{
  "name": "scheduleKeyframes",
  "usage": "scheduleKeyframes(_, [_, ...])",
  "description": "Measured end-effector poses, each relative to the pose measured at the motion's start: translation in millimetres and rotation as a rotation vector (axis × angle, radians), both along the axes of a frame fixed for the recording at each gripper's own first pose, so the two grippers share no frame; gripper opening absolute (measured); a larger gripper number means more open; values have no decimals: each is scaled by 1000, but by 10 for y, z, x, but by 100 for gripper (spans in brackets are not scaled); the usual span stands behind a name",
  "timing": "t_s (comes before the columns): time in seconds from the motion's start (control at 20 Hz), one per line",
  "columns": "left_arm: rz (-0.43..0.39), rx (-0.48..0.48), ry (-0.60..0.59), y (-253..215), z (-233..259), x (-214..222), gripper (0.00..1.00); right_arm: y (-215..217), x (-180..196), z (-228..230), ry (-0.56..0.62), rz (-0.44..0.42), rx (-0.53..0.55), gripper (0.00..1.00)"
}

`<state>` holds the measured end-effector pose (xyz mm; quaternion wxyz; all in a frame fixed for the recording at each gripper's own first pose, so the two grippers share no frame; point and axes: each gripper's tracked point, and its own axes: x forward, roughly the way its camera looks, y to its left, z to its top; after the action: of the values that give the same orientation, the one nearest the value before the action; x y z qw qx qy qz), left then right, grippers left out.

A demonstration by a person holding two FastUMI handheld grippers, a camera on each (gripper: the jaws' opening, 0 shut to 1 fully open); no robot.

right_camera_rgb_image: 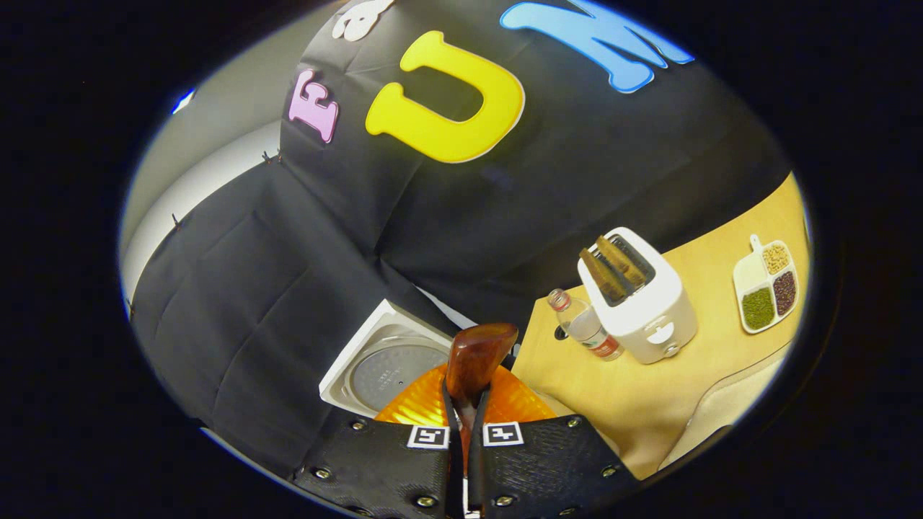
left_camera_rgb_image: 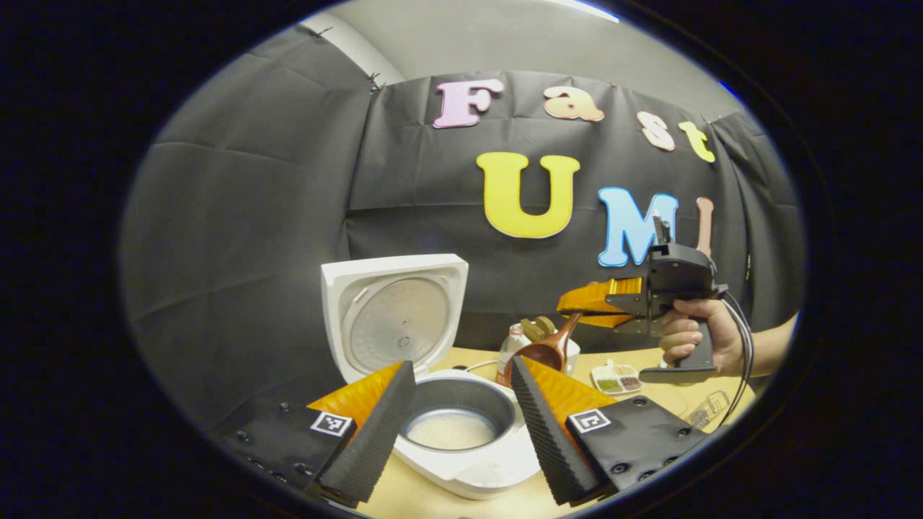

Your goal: Close the left gripper, press the button to open the rice cooker; take a wooden spoon from the chopstick holder with the right hand, scoop a spoonful of rice and pour it into the rice cooker, then put the wooden spoon back into the chopstick holder.

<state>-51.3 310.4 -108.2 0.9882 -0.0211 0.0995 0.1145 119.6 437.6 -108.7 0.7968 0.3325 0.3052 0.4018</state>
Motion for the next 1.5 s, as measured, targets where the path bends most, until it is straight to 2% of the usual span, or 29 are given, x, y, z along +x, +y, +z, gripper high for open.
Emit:
scheduleKeyframes(0.75, [-179,16,-28,-1086,278,377,93,-1857,-22,-45,-4,-198,-63,3])
scheduleKeyframes(1.0, [-202,12,-32,-1310,289,405,94,-2513,-73,-153,-50,-280,-129,3])
scheduleKeyframes(1.25, [-204,1,-18,-1450,217,399,95,-3077,-95,-244,-43,-364,-165,3])
scheduleKeyframes(1.5, [-214,7,-16,-1616,275,368,95,-3676,-116,-408,-44,-467,-255,3])
